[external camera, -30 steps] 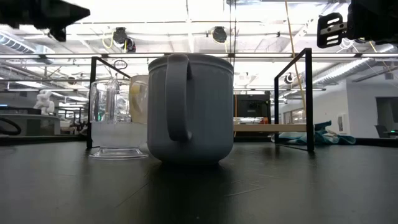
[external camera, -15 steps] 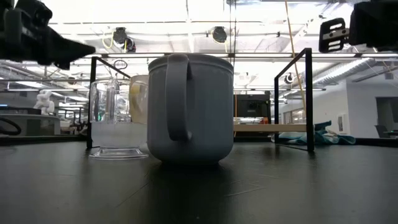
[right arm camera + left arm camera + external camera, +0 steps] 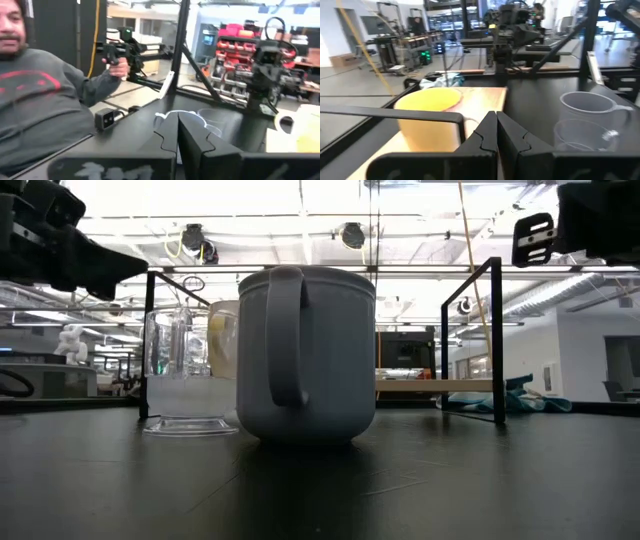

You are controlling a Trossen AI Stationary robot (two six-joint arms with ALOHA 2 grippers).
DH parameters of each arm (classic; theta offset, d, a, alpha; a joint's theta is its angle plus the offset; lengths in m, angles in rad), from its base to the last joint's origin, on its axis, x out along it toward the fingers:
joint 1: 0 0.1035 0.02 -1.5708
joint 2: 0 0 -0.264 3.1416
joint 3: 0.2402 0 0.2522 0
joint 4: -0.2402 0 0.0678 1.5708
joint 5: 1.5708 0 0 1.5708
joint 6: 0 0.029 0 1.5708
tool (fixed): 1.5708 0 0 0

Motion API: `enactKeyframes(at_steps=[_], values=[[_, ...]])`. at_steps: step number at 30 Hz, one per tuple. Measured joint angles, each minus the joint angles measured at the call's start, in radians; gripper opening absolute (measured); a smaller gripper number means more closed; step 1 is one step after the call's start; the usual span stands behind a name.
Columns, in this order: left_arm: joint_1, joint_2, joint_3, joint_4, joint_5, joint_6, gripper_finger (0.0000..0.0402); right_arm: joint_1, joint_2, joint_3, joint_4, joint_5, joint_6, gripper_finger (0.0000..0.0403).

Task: Stack small to large cups/mugs on shelf
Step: Put the gray mug on the shelf

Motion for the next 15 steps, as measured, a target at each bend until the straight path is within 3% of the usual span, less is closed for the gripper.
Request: enactKeyframes(at_steps=[5, 15], values=[[0.000, 0.000, 0.000, -0.003, 0.021, -0.005, 0.0002, 0.001, 0.005, 0.061, -0.104, 0.036, 0.004, 0.0000], [0.000, 0.000, 0.000, -0.004, 0.021, -0.009, 0.0015, 0.002, 0.105, 0.185, -0.152, 0.030, -0.007, 0.0000]])
